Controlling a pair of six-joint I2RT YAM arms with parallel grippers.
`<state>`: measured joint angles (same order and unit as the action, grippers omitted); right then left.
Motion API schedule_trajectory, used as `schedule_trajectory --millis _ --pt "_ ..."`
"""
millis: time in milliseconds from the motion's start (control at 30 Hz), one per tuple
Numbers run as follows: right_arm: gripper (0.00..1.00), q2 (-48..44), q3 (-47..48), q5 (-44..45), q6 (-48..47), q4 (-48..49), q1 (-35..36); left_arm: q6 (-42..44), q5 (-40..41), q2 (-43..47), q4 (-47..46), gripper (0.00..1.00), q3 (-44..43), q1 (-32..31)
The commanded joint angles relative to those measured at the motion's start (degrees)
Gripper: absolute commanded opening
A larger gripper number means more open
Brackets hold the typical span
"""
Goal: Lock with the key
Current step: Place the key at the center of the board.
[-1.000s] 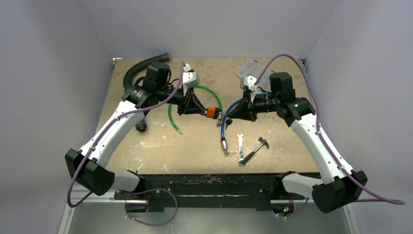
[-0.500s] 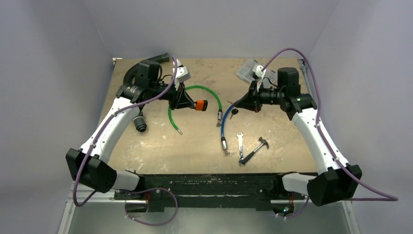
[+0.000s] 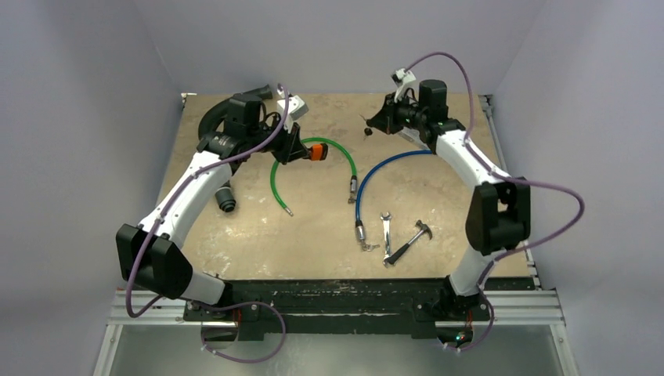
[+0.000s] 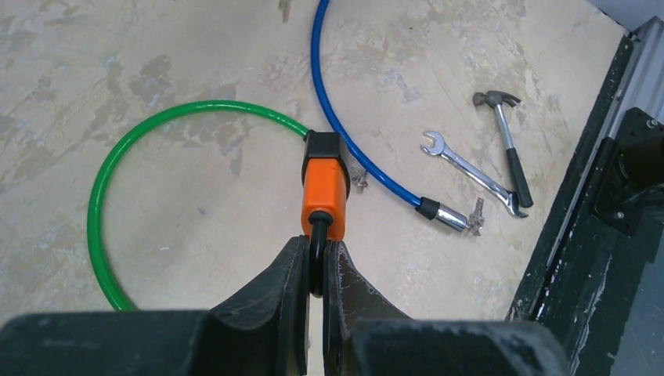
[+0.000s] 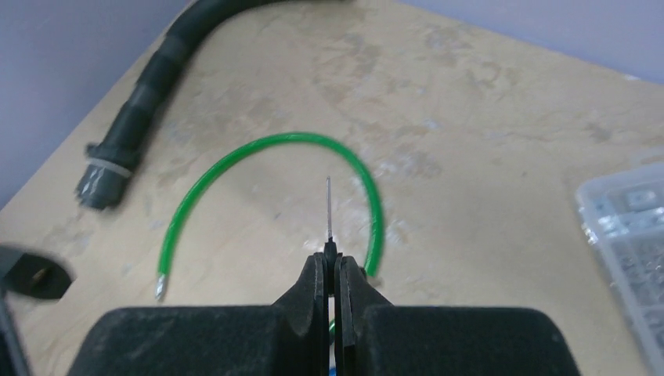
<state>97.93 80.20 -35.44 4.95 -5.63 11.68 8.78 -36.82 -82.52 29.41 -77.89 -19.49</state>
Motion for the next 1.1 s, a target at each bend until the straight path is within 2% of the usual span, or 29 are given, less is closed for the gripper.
schedule_trajectory --millis 0,167,433,600,767,800,833,933,967,1000,1067 --pt "0.0 7.56 9.45 6.22 3.44 7.76 0.36 -4.76 1.78 0.99 -7.17 0.0 1.37 0.49" --pt "0.0 20.17 18.58 7.21 4.48 8.97 0.44 -5.29 3.65 2.18 -7.6 0.0 3.01 0.5" --pt "0.0 35.37 32.6 7.69 7.16 10.19 2.03 -4.82 5.46 2.09 -5.8 0.0 4.14 1.06" --pt "0.0 43.11 40.29 8.15 9.03 7.87 3.28 -5.17 6.12 0.86 -5.22 0.0 3.24 2.0" --pt "0.01 47.52 42.94 11.16 11.83 8.51 3.28 -5.16 5.98 0.04 -4.94 0.0 3.09 2.76" --pt "0.03 47.96 43.46 11.78 11.87 8.63 3.34 -5.17 5.93 -0.19 -4.89 0.0 3.09 2.85" --pt "0.1 48.37 44.16 12.03 11.84 8.66 3.35 -5.22 5.7 -0.45 -4.93 0.0 3.03 2.92" --pt "0.48 48.91 46.47 11.18 10.65 7.95 3.35 -5.34 4.91 -1.46 -4.68 0.0 2.2 3.05" --pt "0.54 48.39 46.56 10.51 10.08 8.13 3.35 -5.35 4.72 -1.99 -4.19 0.0 1.62 3.05" --pt "0.64 47.46 45.88 9.51 9.35 8.88 3.3 -5.41 4.46 -2.67 -3.27 0.0 0.8 3.05" --pt "0.7 44.54 42.6 7.35 8.05 11.91 3.13 -5.27 3.79 -4.39 -0.68 0.0 -1.14 3.14"
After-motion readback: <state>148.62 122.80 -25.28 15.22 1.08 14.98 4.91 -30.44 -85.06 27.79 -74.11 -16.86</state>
